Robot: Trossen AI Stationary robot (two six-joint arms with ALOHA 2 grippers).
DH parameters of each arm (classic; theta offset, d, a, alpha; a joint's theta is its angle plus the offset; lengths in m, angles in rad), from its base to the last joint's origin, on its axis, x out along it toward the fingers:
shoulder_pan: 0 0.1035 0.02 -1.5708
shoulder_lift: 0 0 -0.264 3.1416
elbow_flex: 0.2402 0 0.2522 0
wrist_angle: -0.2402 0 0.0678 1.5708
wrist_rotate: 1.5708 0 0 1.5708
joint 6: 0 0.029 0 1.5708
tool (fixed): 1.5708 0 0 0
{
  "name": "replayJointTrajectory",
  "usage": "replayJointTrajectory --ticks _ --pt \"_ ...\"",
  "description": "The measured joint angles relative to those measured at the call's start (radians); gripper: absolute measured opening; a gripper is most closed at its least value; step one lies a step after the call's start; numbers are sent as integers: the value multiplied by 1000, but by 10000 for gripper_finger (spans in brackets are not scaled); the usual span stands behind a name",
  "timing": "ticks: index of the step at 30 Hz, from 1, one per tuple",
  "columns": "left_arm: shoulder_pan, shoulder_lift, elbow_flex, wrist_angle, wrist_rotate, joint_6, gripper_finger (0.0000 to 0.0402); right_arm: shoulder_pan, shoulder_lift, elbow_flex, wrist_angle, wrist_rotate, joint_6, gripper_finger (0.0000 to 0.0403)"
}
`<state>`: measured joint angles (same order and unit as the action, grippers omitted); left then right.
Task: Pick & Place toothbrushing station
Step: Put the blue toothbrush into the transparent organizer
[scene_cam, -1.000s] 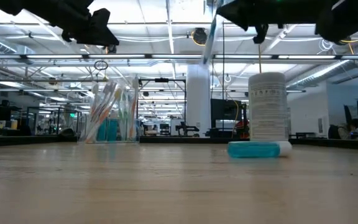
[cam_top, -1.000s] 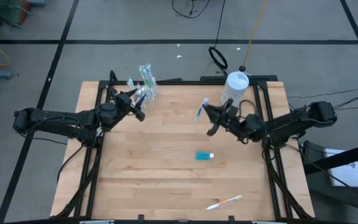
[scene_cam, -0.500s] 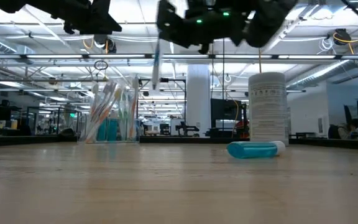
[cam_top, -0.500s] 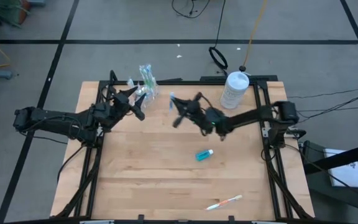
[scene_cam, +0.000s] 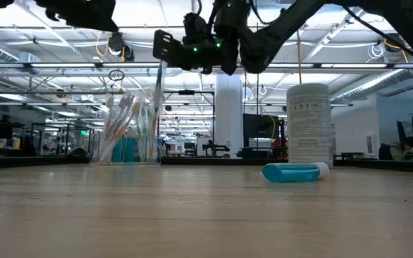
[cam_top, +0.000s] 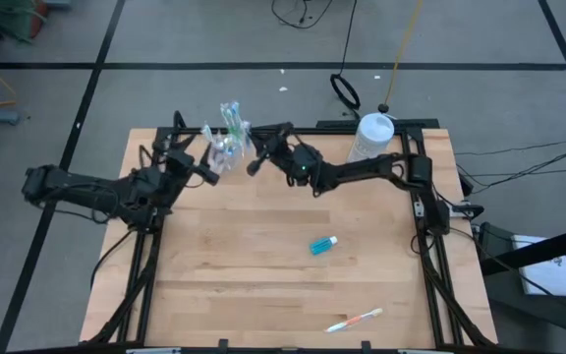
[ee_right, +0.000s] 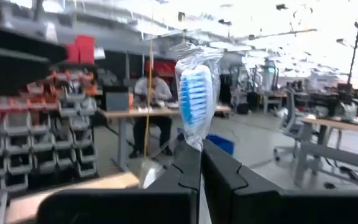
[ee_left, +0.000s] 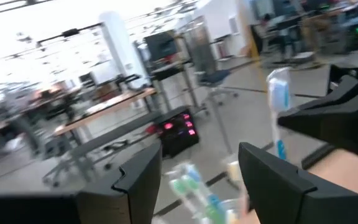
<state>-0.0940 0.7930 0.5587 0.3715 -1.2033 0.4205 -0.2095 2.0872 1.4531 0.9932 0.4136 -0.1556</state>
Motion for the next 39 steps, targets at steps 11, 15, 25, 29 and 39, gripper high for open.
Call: replayJointTrajectory --ticks 11,15,25,29,39 --pt "-87 -41 0 37 -152 50 218 -128 87 11 206 -103 99 0" --pt "-83 -41 0 51 -95 49 218 -163 132 50 222 -103 129 0" --pt "-83 -41 0 86 -54 83 218 -212 233 245 -13 -104 268 0" --pt "-83 -41 0 91 -54 86 218 -210 236 255 -104 -104 271 0" --pt "-83 -41 0 90 -54 105 218 -196 235 257 -282 -104 302 0"
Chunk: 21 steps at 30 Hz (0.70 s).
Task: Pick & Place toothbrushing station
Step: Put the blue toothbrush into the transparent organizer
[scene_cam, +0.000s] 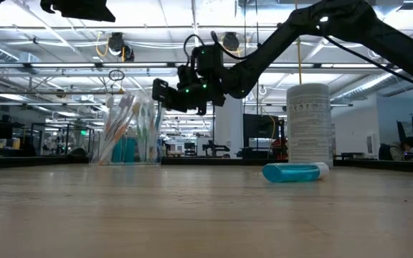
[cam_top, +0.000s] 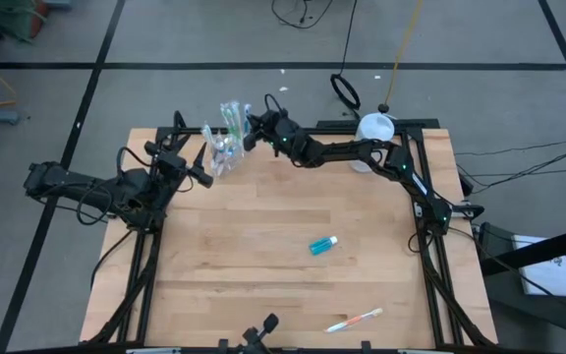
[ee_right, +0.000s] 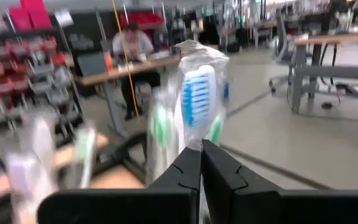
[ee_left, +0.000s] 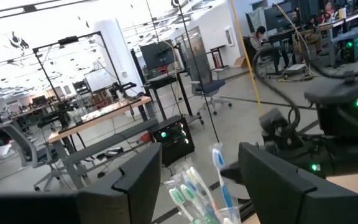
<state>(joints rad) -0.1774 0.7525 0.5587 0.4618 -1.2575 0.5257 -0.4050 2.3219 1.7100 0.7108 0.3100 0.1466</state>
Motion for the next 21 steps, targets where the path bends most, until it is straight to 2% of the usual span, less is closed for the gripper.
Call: replayJointTrajectory --ticks 15,21 --pt "0 0 0 -1 0 -2 218 37 0 0 -161 -131 28 1" --pt "0 0 0 -2 0 -9 218 36 0 -1 -168 -159 95 33"
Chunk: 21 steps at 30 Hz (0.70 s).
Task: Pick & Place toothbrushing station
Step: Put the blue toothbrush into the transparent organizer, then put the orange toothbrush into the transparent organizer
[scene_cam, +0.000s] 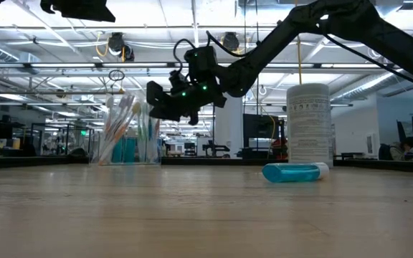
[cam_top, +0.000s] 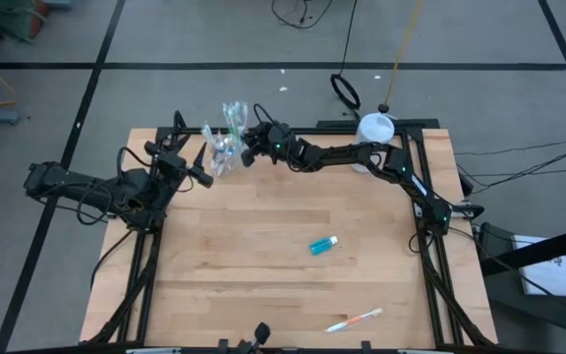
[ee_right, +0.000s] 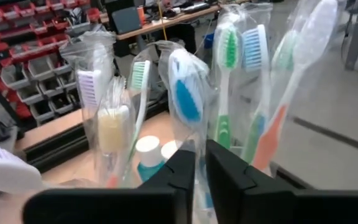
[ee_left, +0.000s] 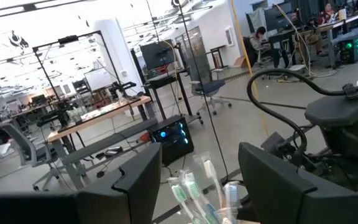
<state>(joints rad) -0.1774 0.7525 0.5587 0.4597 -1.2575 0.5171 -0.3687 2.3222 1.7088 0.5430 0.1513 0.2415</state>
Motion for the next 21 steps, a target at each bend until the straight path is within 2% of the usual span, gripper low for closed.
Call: replayJointTrajectory --ticks 5,16,21 --pt "0 0 0 -8 0 -3 218 -5 0 0 2 -3 46 77" --pt "-36 0 0 -22 0 -29 218 -9 -31 -1 -18 -26 -1 163" --pt "-79 0 0 -22 0 -29 218 3 -118 -2 -219 -25 -51 182"
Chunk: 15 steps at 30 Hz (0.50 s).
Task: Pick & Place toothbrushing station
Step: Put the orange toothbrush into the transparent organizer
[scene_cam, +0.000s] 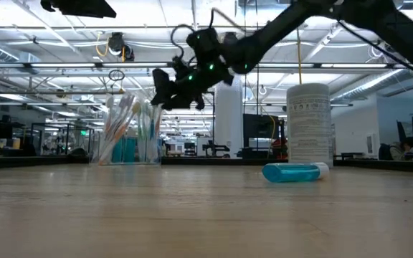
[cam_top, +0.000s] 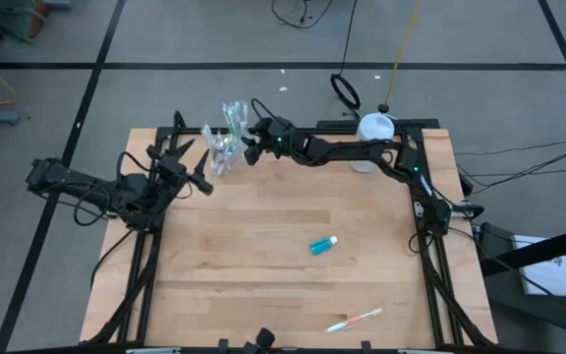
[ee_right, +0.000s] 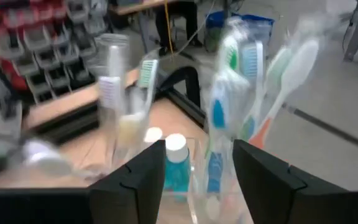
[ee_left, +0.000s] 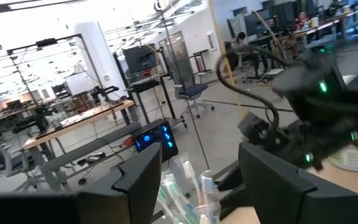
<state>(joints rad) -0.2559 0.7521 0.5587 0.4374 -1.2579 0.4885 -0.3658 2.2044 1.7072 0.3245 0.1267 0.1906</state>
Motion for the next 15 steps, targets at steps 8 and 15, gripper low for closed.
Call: replayJointTrajectory --ticks 8,15 --pt "-75 0 0 1 0 -36 218 58 -177 1 -444 1 -54 180" --pt "-131 0 0 1 2 -97 218 154 -275 1 -850 0 -13 176"
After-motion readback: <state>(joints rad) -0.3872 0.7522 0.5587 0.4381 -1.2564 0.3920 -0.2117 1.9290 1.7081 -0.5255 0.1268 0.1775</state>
